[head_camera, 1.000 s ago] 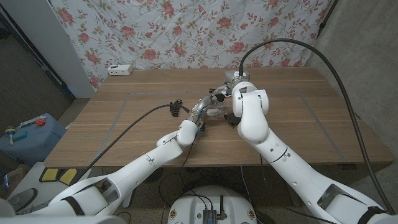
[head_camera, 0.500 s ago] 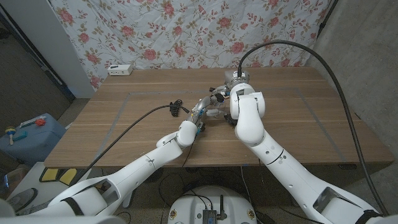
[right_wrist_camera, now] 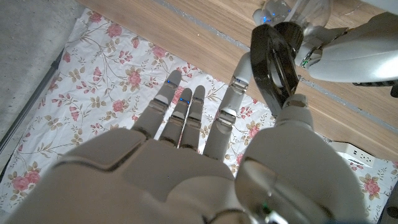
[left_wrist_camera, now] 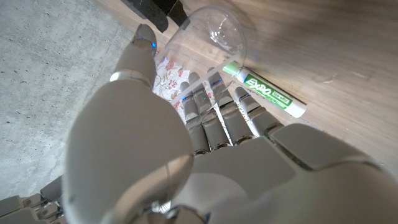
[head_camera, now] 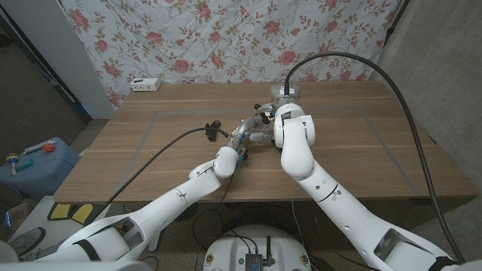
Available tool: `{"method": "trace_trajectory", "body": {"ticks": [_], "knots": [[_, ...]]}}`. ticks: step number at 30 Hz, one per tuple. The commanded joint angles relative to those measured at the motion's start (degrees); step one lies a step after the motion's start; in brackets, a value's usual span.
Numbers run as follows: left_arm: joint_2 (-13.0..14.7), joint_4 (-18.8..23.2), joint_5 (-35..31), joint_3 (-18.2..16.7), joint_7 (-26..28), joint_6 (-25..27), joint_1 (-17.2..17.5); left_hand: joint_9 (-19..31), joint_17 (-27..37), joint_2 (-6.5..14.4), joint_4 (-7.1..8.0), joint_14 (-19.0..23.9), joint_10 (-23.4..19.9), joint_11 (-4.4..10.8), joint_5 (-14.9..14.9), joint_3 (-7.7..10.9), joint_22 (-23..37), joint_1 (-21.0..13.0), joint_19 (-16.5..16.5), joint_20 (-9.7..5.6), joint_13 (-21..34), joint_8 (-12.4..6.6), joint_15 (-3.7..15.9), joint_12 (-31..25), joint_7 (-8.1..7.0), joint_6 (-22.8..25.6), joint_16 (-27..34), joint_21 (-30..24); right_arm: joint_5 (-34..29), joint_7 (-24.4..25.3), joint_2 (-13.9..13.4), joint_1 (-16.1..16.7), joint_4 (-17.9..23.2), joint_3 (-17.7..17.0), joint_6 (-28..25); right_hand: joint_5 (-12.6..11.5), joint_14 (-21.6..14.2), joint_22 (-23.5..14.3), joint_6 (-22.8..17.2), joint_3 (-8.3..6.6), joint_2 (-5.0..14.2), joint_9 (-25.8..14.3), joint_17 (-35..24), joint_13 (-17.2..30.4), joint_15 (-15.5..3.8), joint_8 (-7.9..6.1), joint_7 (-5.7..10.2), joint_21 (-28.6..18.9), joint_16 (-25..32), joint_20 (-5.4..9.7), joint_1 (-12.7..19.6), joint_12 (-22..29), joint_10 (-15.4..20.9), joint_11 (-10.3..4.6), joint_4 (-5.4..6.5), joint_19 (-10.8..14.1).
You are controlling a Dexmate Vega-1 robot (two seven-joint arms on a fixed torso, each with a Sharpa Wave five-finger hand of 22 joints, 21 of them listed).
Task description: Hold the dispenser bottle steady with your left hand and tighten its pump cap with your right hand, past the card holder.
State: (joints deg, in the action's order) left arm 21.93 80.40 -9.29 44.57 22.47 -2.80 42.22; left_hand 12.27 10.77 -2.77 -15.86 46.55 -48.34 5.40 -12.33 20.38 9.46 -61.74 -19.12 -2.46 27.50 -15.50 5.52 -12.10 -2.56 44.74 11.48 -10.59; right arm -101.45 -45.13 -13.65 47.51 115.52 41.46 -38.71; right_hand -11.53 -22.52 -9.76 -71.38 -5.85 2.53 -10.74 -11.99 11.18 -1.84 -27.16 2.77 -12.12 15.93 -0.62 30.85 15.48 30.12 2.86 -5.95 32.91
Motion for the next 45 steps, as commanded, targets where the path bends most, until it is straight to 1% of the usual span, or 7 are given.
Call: {"method": "trace_trajectory", "body": {"ticks": [1,14,15,17,31,40,45], "knots": [[0.0,0.0,0.0,-0.1,0.2,-0.5,0.2,0.1,0.3,9.5,6.43,0.0,-0.4,-0.08,-0.1,6.69,0.2,6.3,0.1,-2.9,0.3,-0.25,2.52,-0.3,0.56,9.5,0.4,-0.2,-1.2,1.7,0.7,0.3,-1.2,0.7,0.7,0.1,-0.7,-0.1,-3.2,-0.08,0.11,-0.1,-0.2,0.1,-0.25,-0.76,0.45,0.1,0.2,0.1,0.2,0.2,1.0,0.34,-0.56,0.8],[0.3,0.5,-0.1,-0.2,0.1,-0.6,0.5,0.1,0.3,9.5,6.41,-0.1,-0.4,-0.09,-0.1,6.67,0.2,6.0,0.1,-2.91,0.4,-0.2,2.53,-0.4,0.45,9.5,0.4,-0.2,-0.2,4.8,1.2,0.8,-2.0,0.9,-0.4,0.1,-2.9,-0.1,-7.7,-1.18,1.1,0.0,-0.6,0.1,-1.41,-2.14,0.27,0.1,0.7,0.7,2.4,0.4,4.0,-0.26,-1.76,2.2],[0.3,0.6,-0.1,-0.2,0.1,-0.6,0.5,0.1,0.3,9.5,6.41,-0.1,-0.4,-0.07,-0.1,6.68,0.2,6.0,0.1,-2.92,0.4,-0.17,2.52,-0.4,0.44,9.4,0.4,-0.2,-0.3,5.0,1.3,0.9,-2.1,0.9,-0.6,0.2,-3.0,-0.1,-7.9,-1.21,1.14,0.0,-0.6,0.1,-1.46,-2.24,0.24,0.2,0.8,0.7,2.5,0.4,4.4,-1.13,-1.79,2.2],[0.4,0.7,-0.1,-0.2,0.1,-0.5,0.6,0.1,0.3,9.5,6.4,0.0,-0.4,-0.09,-0.1,6.67,0.2,6.0,0.1,-2.95,0.4,-0.16,2.57,-0.4,0.36,9.4,0.4,-0.2,-0.7,5.3,1.5,0.9,-2.4,1.0,-1.0,0.2,-3.4,-0.1,-8.6,-1.39,1.33,0.1,-0.7,0.1,-1.66,-2.51,0.48,0.1,0.9,0.53,2.8,0.4,4.7,-0.63,-1.93,2.6],[0.6,0.9,0.1,-0.4,-0.2,-0.6,0.8,0.1,0.3,9.5,6.5,-0.1,-0.2,0.0,-0.1,6.64,0.1,5.9,0.1,-2.82,0.5,-0.13,2.64,-0.3,0.27,9.3,0.4,-0.2,-3.5,6.6,4.0,1.5,-4.5,1.0,-3.9,0.2,-6.5,-0.1,-10.4,-2.72,2.82,0.1,-0.8,-0.1,-3.38,-4.77,0.81,0.1,1.7,1.22,5.5,0.9,8.6,-1.54,-2.66,3.8],[0.3,0.2,0.3,-0.4,-0.3,-0.9,0.5,0.1,0.2,9.5,6.66,0.0,-0.2,0.09,0.0,6.62,0.1,6.1,0.0,-2.82,0.5,-0.19,2.65,-0.3,0.2,9.5,0.4,-0.2,-4.2,7.7,6.0,1.6,-6.3,0.5,-6.1,0.2,-8.3,-0.1,-10.6,-3.95,4.87,0.1,-0.5,-0.2,-4.12,-6.5,0.72,0.3,1.8,1.71,6.7,0.9,10.0,-2.39,-2.55,4.1],[0.2,-0.2,0.5,-0.4,-0.4,-1.0,0.4,0.1,0.2,9.5,6.67,0.0,-0.2,0.04,0.0,6.64,0.1,6.1,0.0,-2.76,0.5,-0.2,2.65,-0.3,0.35,9.5,0.4,-0.2,-3.7,7.8,7.2,1.7,-6.8,-0.1,-7.3,0.4,-9.0,-0.1,-10.6,-5.27,6.22,0.1,-0.4,-0.2,-4.28,-7.71,0.58,0.4,1.9,1.95,9.0,0.7,10.9,-2.33,-3.32,4.3]]}}
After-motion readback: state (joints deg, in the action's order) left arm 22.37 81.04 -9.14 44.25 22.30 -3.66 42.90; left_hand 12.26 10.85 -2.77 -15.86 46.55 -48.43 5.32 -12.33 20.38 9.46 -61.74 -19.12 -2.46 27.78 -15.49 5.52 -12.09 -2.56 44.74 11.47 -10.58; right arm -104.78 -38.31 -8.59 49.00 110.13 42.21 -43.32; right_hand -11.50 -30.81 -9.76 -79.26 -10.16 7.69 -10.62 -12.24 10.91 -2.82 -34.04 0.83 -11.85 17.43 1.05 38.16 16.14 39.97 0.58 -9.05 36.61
